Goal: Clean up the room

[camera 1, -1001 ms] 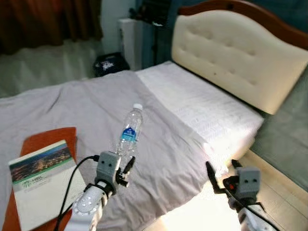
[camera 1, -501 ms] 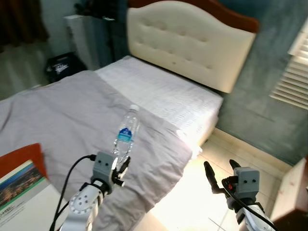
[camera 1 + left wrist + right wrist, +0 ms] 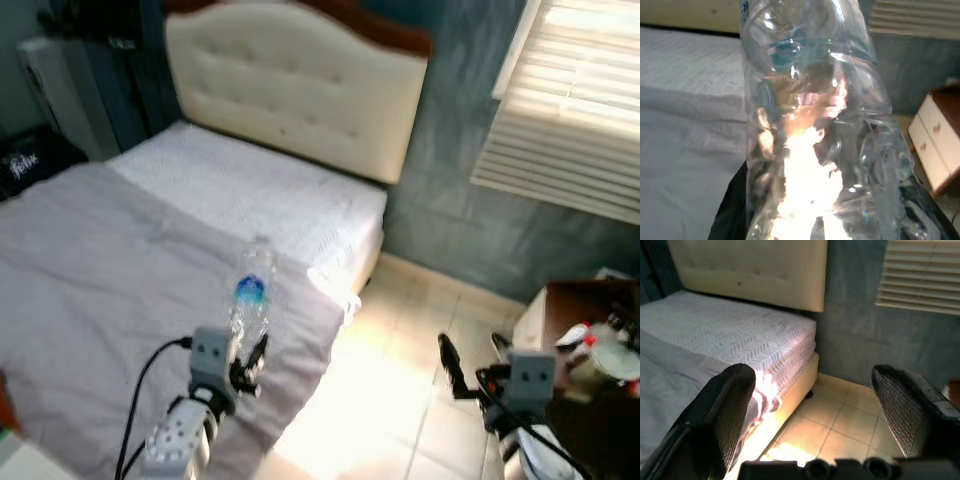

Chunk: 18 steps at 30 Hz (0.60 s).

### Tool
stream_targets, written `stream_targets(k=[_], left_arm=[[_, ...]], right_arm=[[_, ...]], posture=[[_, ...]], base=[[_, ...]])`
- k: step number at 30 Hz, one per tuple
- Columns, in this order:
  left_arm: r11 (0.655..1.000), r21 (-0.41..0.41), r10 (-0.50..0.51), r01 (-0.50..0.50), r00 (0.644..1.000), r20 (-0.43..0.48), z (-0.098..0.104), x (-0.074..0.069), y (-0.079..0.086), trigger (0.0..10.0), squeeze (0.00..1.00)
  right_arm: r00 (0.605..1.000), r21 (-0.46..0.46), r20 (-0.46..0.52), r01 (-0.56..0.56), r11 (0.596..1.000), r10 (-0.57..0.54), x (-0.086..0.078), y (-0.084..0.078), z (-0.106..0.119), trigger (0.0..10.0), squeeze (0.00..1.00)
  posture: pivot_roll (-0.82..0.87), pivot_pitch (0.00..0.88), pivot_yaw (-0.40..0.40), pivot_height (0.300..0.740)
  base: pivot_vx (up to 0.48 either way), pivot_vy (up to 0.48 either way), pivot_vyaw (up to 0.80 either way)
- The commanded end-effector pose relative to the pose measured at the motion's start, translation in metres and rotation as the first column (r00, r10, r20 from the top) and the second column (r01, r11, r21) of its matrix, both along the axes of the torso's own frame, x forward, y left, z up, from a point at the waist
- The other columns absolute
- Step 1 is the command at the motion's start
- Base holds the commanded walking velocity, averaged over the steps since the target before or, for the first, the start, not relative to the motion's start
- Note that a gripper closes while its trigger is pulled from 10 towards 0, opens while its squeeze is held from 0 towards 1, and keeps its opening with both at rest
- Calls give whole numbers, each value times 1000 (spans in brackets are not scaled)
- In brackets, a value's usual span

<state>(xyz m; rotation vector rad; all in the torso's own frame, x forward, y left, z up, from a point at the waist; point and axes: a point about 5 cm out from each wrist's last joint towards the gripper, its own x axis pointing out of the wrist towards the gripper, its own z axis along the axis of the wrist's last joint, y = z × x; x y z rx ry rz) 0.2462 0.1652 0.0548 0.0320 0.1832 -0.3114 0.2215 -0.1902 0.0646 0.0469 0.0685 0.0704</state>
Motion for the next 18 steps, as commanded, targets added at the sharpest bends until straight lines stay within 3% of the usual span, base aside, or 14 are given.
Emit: stream_targets(k=[1,18], left_arm=[[1000,7,-18,17,999,42,7,5,-3,10000,0],[995,24,-94,92,993,65,7,13,-8,10000,0]], right_arm=[[1000,-15,-16,16,1000,-16,-2,-6,-2,10000,0],[999,-14,-29,30,999,-30,-3,-9,-6,10000,0]], posture=[[10,0,-18,740],[-8,0,-15,740]], base=[[0,0,-800],[0,0,-800]])
